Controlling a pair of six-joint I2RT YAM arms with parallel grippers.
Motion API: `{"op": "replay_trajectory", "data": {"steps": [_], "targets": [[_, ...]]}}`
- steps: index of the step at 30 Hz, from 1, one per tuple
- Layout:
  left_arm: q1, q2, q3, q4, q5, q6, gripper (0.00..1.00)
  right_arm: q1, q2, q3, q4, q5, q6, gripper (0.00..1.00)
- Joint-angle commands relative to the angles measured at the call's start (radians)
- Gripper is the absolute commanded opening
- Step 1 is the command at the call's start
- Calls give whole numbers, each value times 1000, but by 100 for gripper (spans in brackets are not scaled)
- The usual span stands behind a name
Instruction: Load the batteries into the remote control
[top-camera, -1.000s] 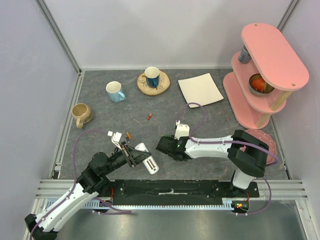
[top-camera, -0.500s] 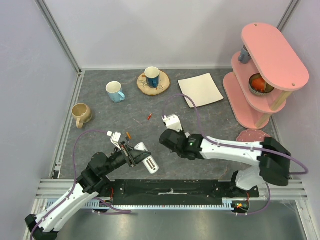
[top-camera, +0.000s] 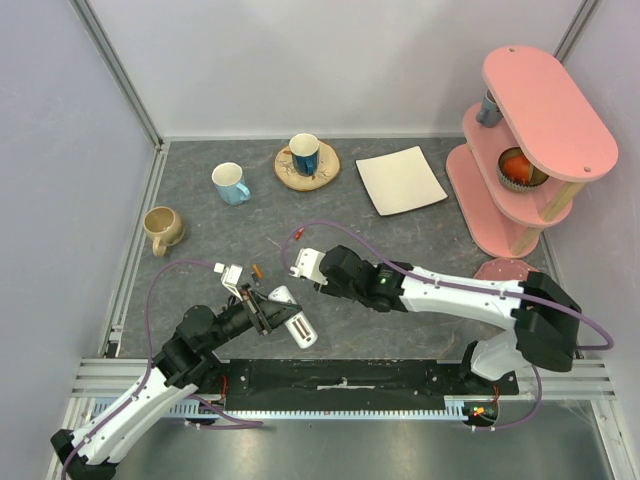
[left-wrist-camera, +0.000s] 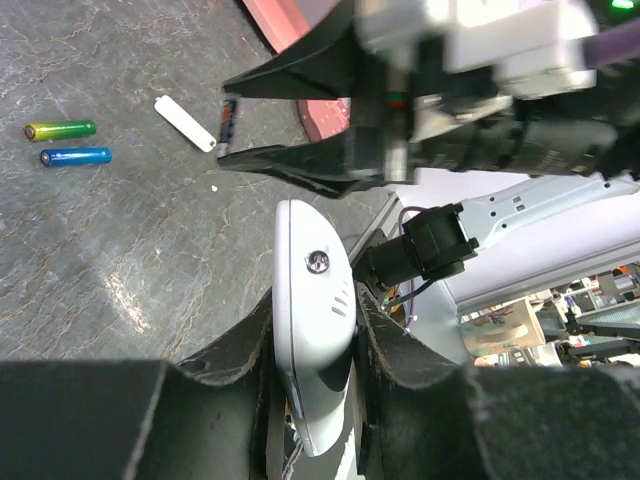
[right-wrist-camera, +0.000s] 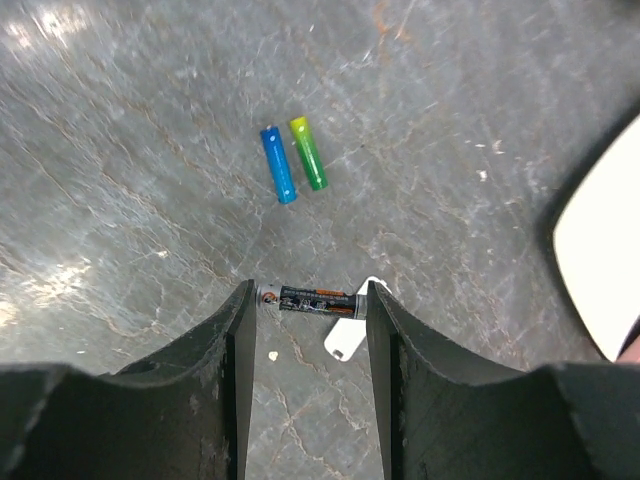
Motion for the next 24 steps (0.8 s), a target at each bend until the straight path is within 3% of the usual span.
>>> {"op": "replay_trajectory", "data": {"steps": [1,11,24], "targets": [[4,-8,-41,30,-4,-9,2,-68,76,-1,15,-193,-104,0],[4,-8,-44,28,-5,-10,2,-169,84,-61,52,-435,-70,0],[4,4,-44,36,-10,-10,2,-239,162,-88,86,-489,-53,0]]}}
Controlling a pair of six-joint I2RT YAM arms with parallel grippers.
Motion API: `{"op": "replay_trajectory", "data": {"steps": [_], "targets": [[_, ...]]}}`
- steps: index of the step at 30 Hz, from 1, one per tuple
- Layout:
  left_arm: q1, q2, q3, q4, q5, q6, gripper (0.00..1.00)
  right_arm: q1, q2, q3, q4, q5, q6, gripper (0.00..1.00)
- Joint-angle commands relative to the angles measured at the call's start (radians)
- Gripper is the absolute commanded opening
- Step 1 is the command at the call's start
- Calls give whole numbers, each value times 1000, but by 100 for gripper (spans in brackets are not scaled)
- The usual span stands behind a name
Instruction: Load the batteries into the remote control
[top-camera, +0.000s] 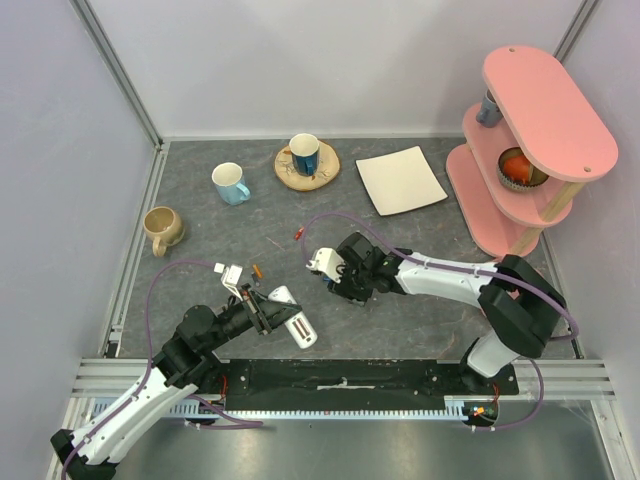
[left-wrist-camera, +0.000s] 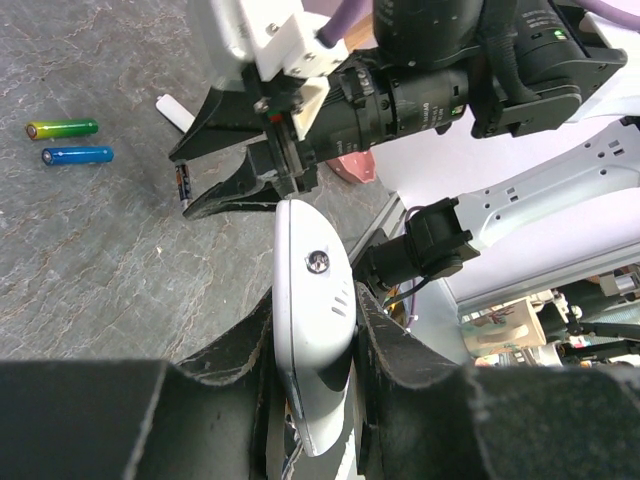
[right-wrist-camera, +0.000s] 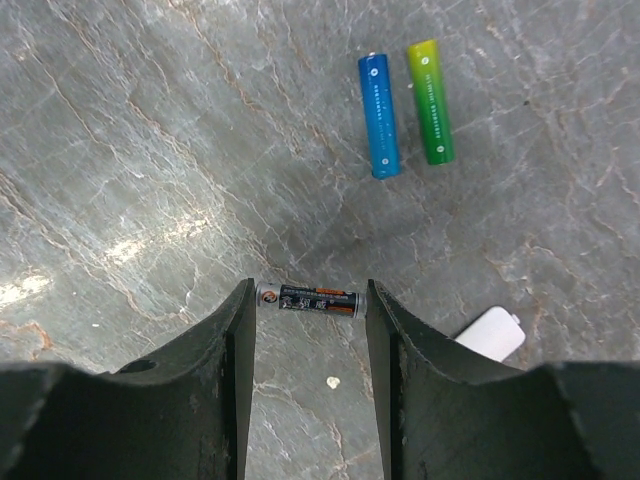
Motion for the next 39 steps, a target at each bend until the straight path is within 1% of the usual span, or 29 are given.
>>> {"op": "replay_trajectory", "data": {"steps": [1,4,5,6,9,11,14,19,22,23,26,33,35,37,39], "targets": [[4,5,-44,40,-9,-9,2,-10,44,3,35,-23,7,0],[4,2,-44,40,-7,-9,2,-13,74,6,35,-31,13,1],[4,-1,-44,40,-9,-9,2,-13,83,16,28,-29,17,3],[4,-2,-46,40,-9,-10,2,-16,91,19,25,-31,17,9],[4,-5,-47,38,-9,-10,2,-20,100,28,21,-31,26,18],[4,-6,-47,37,-10,-9,2,-25,100,29,17,-29,32,21],[4,-8,-47,35,-10,-9,2,-28,94,26,17,-23,38,28],[4,-5,-47,40,-10,-10,2,-30,91,26,5,-21,40,32],[4,-3,-47,41,-10,-10,2,-31,94,29,-3,-24,41,37],[4,-3,-47,41,-10,-10,2,-28,97,33,-6,-28,41,42],[4,-5,-47,40,-9,-10,2,-30,100,36,-9,-26,43,48],[4,-5,-47,40,-7,-12,2,-30,83,42,-20,-9,50,53],[4,-3,-47,41,-9,-12,2,-30,75,49,-26,-3,50,56],[4,-3,-47,43,-9,-12,2,-30,69,59,-40,3,52,62],[4,-3,-47,46,-10,-12,2,-30,61,66,-51,9,53,65]]}}
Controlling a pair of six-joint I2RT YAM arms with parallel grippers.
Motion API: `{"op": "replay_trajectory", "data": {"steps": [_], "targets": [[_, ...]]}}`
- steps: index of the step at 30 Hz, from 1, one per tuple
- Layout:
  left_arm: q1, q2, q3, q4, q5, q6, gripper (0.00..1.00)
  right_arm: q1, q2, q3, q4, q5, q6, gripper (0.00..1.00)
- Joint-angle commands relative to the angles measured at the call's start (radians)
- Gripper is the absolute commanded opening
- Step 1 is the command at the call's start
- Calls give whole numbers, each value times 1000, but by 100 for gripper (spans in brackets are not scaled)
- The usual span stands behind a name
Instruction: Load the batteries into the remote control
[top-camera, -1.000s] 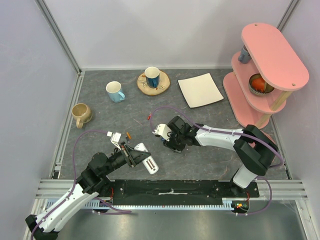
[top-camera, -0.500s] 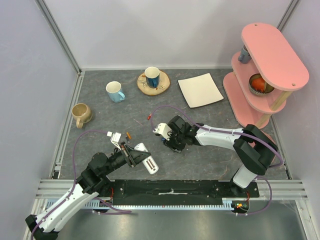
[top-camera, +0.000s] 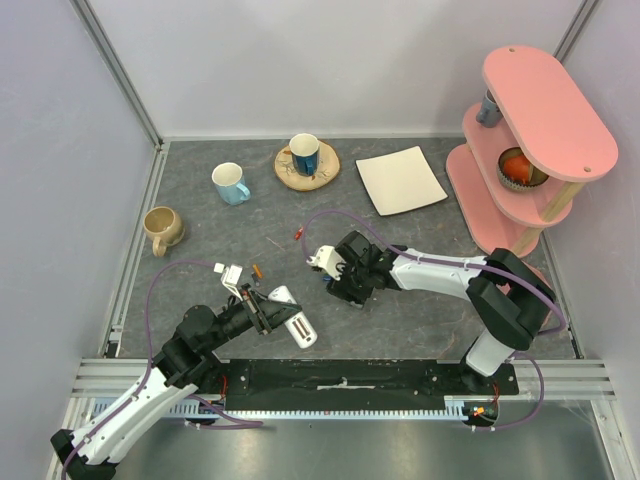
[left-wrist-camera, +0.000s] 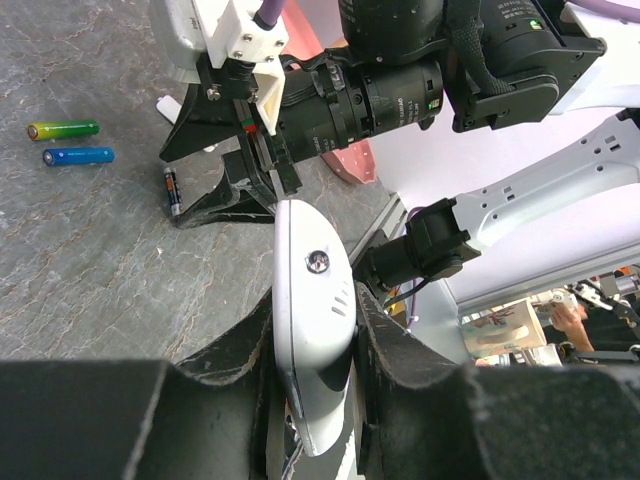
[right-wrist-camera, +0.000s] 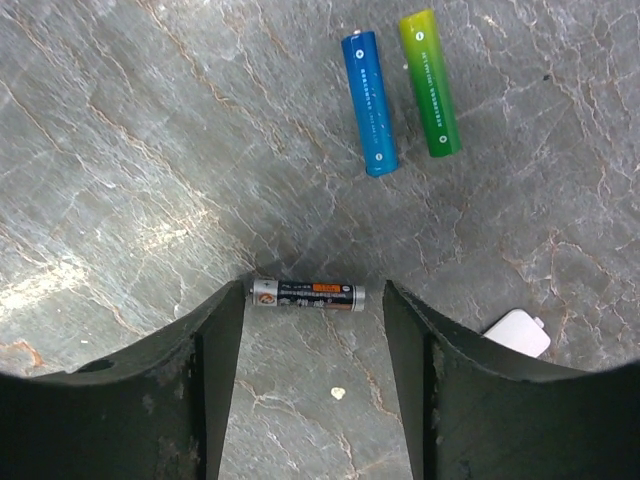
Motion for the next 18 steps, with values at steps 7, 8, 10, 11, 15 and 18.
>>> {"op": "replay_trajectory", "data": {"steps": [7,8,10,11,15,18], "targets": [[4,3,-47,52,-7,-15,2,-3,-92,93,-43,46,55,82],[4,2,-47,52,-6,-15,2,-3,-106,101,-42,50,84,84],[4,0,-47,44,-7,-13,2,-3,-156,115,-25,90,131,89],[4,-3,-47,38,-13,-10,2,-3,-176,115,-17,105,183,92],[4,-33,-47,24,-27,-21,2,-6,-319,-6,192,290,510,98],[4,-33,-74,27,-35,-39,2,-15,-403,-83,268,391,859,98]]}}
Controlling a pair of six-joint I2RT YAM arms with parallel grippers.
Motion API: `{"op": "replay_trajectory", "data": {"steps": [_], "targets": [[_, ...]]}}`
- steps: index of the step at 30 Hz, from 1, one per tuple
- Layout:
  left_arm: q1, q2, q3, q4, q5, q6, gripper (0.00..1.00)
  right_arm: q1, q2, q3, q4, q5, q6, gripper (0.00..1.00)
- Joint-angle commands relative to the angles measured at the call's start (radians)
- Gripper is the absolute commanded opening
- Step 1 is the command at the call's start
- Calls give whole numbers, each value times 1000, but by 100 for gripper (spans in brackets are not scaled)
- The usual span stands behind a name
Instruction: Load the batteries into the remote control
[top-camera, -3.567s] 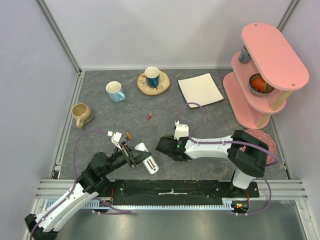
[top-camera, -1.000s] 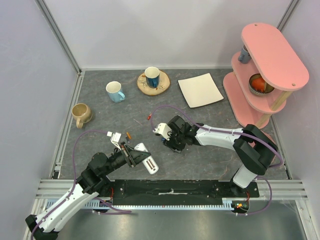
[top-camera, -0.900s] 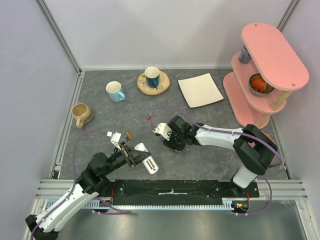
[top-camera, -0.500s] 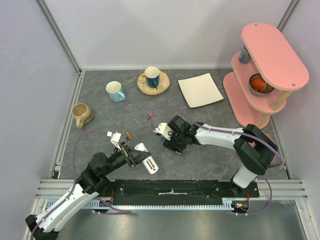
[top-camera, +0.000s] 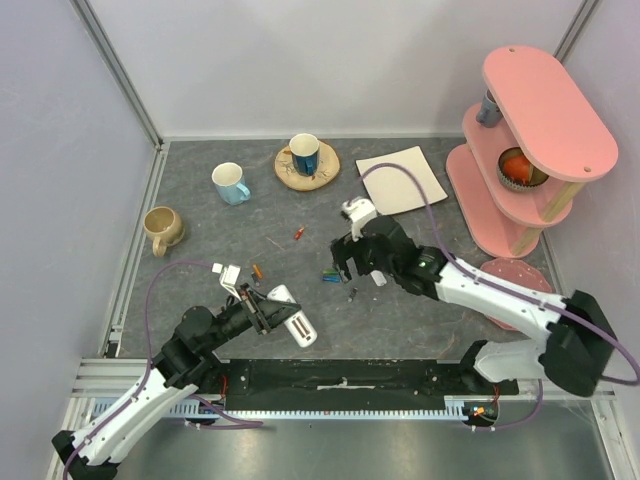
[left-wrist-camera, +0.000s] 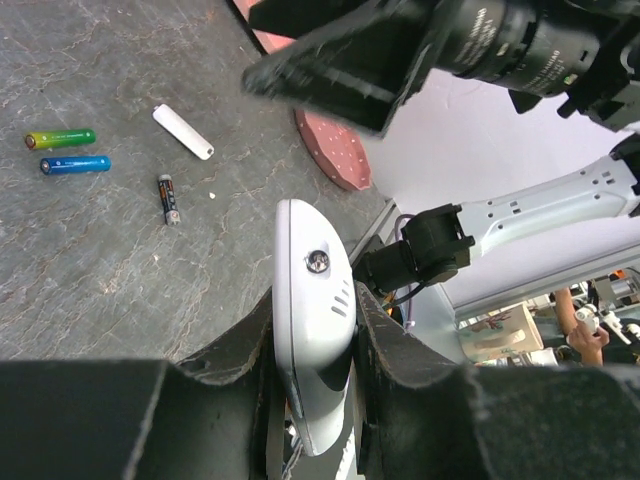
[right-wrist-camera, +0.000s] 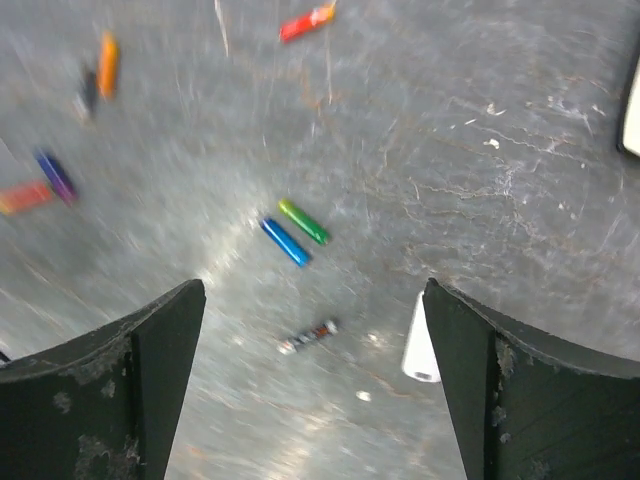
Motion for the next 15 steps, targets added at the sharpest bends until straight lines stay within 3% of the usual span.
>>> {"op": "replay_trajectory", "data": {"steps": [1,5,7,8,9,12,15], "targets": [[4,-14,-75,33,-29,-43,2,-17,-107,-98,208,88,474,98],[4,-5,-71,37,-31,-45,2,-15,-78,-80,137,105,672,88],[4,4,-69,37,-32,-45,2,11,-69,-82,93,201,806,67],[4,9,-69,40,-35,-45,2,50,-67,-100,36,269,895,40],[4,12,-69,40,-35,-46,2,63,-64,-105,21,292,963,33],[4,14,-69,34,-37,-45,2,101,-9,-83,-65,358,1007,28],[4,14,-71,27,-35,-45,2,126,51,-53,-128,380,1017,32]]}}
